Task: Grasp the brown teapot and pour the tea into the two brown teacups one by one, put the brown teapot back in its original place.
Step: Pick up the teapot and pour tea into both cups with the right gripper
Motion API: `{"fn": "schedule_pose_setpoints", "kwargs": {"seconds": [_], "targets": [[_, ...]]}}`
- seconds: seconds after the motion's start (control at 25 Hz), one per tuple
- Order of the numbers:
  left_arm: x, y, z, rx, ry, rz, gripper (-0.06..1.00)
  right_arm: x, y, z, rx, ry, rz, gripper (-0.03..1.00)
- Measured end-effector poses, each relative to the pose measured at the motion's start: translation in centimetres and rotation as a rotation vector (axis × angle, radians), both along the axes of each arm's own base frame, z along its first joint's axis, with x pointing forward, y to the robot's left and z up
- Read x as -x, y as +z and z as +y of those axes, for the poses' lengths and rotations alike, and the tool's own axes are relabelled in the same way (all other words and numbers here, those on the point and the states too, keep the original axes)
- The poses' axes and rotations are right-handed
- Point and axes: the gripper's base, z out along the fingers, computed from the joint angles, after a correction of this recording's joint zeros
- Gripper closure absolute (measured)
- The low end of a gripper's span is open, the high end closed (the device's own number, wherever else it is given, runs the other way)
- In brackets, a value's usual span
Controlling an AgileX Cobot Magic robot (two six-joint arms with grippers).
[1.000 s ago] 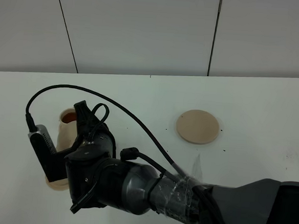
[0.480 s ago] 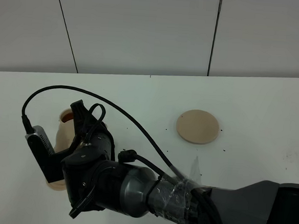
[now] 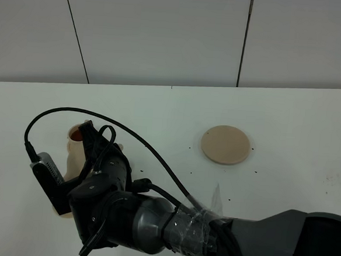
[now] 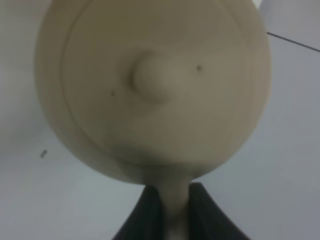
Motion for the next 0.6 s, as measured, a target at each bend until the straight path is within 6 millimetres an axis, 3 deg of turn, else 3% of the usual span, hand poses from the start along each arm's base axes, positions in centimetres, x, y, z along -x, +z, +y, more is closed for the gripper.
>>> {"fn": "schedule_pose_setpoints", "kwargs": {"seconds": [0.6], "targets": [[0.00, 0.00, 0.00, 0.000, 0.000, 0.000, 0.55, 0.12, -0.13, 0.14, 0.045, 0.012, -0.056, 0.87]]}}
